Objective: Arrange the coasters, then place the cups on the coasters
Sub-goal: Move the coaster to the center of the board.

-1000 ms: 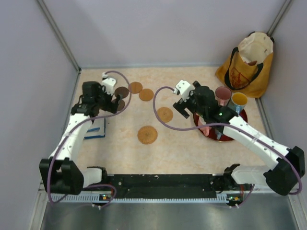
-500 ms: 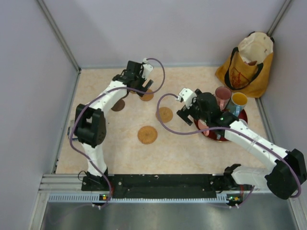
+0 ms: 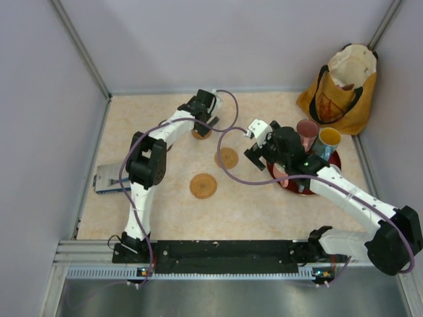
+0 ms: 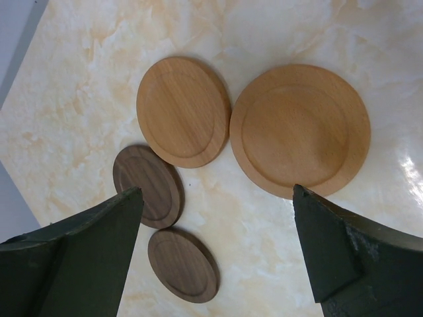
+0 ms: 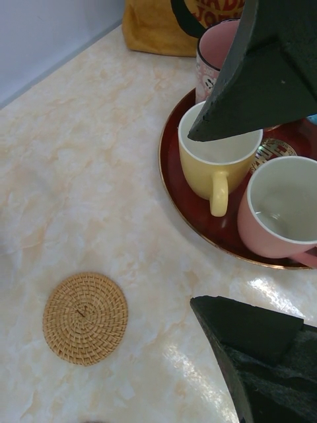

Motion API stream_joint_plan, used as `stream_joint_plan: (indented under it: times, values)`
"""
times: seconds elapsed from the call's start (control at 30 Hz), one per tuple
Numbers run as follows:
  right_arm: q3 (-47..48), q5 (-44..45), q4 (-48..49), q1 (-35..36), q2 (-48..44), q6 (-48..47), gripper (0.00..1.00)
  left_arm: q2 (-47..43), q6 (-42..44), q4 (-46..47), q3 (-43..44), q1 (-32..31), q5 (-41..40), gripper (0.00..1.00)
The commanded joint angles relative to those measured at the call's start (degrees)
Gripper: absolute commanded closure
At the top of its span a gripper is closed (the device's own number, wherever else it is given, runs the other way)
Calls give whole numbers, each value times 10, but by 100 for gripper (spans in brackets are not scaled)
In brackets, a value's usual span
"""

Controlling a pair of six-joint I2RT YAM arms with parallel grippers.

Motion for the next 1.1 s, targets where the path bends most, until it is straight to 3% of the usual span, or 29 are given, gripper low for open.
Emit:
stream_joint_plan:
  times: [0.0, 0.37, 0.67, 1.07]
  values:
    - [-6, -7, 27, -6, -13, 0, 1, 27, 7, 14, 36, -5, -39, 2]
    - [-6, -6, 28, -6, -15, -2, 1, 35, 18, 14, 10, -5, -53, 2]
    - [-8, -12, 28, -6, -18, -1, 1, -82, -3, 20, -162, -4, -35, 2]
    - [-10, -13, 29, -6, -18, -2, 1, -197, -31, 8, -316, -2, -22, 2]
